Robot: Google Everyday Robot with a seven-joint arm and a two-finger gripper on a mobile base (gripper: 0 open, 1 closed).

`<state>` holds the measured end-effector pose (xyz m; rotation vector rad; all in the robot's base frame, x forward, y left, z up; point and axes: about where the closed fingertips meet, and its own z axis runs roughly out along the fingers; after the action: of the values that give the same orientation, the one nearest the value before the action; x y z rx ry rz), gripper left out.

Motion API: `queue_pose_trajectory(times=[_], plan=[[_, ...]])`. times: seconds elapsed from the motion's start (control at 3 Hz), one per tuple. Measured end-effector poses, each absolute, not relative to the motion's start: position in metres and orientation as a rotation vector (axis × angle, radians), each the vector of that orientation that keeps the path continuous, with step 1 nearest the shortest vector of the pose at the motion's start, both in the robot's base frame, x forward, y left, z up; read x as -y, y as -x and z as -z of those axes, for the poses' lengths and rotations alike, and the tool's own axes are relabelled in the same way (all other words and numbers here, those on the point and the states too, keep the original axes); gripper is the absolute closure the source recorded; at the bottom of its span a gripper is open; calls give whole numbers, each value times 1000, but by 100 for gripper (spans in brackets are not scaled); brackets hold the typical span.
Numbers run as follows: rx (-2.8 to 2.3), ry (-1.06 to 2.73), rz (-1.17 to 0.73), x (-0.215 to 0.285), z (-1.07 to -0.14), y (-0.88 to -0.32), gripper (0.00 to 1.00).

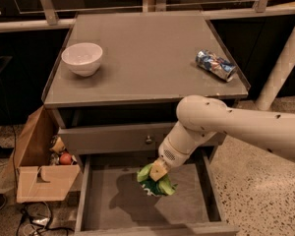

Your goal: Place green rice chip bag into middle drawer

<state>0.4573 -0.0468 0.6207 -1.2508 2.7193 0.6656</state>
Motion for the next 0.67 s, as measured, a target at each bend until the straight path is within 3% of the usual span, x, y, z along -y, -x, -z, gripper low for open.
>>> queue_pose_trajectory(times=[0.67], plan=[[-2787, 1009, -621, 71, -603, -456, 100]])
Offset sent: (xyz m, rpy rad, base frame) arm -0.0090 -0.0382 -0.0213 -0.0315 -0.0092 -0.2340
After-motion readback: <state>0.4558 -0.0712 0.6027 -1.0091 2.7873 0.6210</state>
